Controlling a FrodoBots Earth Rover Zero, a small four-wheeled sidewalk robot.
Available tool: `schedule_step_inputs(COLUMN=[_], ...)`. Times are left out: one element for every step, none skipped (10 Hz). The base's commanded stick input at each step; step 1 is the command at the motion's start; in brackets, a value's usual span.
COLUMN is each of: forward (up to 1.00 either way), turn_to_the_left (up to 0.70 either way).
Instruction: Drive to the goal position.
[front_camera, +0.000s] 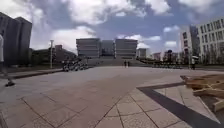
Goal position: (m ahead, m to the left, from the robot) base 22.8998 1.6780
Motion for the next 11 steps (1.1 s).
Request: schedule_step_inputs(forward=[0.7,0.7,0.7,0.7,0.7,0.7,0.7,0.7,0.7,0.7,0.75], turn_to_the_left=[0.0,0.0,0.0,0.0,0.0,0.0,0.0,0.0,0.0,0.0,0.0])
